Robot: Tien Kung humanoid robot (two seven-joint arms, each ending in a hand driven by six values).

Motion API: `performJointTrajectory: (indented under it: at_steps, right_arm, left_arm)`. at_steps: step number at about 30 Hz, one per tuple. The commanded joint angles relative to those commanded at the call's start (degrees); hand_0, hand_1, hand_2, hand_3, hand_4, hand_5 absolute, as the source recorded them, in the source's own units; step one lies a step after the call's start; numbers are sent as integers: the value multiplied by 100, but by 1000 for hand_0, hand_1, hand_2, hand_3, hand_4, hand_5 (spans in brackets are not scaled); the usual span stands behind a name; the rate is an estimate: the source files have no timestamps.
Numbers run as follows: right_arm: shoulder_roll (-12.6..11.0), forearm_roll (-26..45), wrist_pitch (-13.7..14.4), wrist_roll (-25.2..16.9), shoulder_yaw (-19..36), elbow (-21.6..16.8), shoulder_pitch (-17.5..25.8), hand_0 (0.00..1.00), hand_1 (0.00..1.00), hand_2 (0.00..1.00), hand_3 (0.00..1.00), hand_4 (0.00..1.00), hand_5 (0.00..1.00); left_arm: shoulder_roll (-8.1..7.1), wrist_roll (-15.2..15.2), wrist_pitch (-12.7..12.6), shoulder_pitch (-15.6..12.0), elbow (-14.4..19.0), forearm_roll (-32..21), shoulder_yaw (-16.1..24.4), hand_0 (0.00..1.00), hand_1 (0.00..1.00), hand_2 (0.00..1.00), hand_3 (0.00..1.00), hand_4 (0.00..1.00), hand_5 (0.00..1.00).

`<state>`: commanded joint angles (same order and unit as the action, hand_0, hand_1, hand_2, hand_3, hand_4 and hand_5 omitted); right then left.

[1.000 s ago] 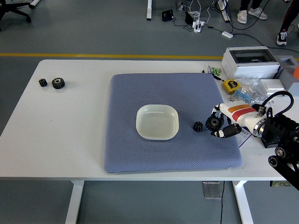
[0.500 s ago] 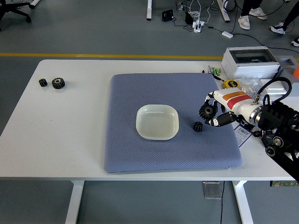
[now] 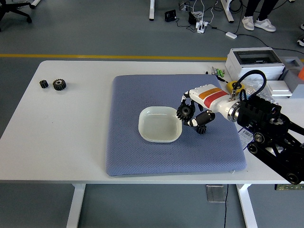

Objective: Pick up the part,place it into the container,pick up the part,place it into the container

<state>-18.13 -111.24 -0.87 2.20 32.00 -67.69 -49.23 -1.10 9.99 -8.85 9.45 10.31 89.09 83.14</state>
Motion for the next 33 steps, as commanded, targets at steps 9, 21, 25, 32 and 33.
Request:
performJointTrajectory:
  at_steps: [9,21,25,32,33]
  right_arm:
    - [628,182,290,-3,-451,787,-390,164,263,373,486,779,91]
    - [1121,409,297,323,-803,1613,-649,184,394,494,557,738,235]
    - [1240,432,274,343,-895,1624,-703,214,418,506,599,770,249]
    - [1364,437,145,355,-1044,1580,-775,278,461,638,823,935,309]
    - [1370,452,119,362,-1076,1578,-778,278,461,638,823,935,309]
  left_arm:
    - [-28,-21,-33,96,0,-74,-115,673,653,628,556,571,533]
    - [-46,-7,-51,183,0,-57,-166,673,654,629,557,572,532]
    - [-51,3,-48,201,0,-38,-174,673,654,629,556,572,531]
    - [-56,26,-47,197,0,35,-142,673,653,630,556,572,529]
    - [-57,27,-47,195,0,43,-135,673,653,630,556,572,529]
